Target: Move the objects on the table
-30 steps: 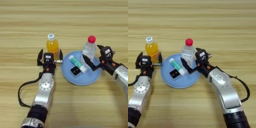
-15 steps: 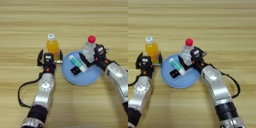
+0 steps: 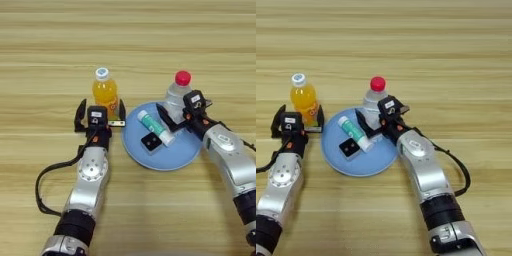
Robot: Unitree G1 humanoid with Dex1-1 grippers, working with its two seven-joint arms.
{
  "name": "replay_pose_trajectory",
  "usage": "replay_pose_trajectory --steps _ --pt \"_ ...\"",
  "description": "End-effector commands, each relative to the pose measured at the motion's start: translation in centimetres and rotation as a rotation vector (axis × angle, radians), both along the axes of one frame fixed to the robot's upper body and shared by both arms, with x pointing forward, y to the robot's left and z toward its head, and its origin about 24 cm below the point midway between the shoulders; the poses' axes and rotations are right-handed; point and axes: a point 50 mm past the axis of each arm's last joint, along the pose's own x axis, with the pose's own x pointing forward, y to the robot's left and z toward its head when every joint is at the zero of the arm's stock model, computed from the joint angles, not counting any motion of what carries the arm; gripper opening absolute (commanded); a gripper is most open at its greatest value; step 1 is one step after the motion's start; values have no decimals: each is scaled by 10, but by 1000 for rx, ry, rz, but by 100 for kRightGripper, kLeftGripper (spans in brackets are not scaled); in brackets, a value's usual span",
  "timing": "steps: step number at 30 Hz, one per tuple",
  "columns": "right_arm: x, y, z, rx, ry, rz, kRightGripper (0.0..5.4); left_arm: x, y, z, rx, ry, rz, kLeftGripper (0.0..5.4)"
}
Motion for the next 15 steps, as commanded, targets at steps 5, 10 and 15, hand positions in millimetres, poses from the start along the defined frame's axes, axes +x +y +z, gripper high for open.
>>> replay_pose_trajectory --steps 5,10,15 --pt "-1 6 8 36 -18 18 402 0 -7 0 -14 7 -6 540" --pt "-3 -1 34 98 -92 -11 346 1 -8 0 -15 7 -7 540" --pt "-5 -24 66 122 -193 -103 321 0 -9 0 -16 8 -8 540"
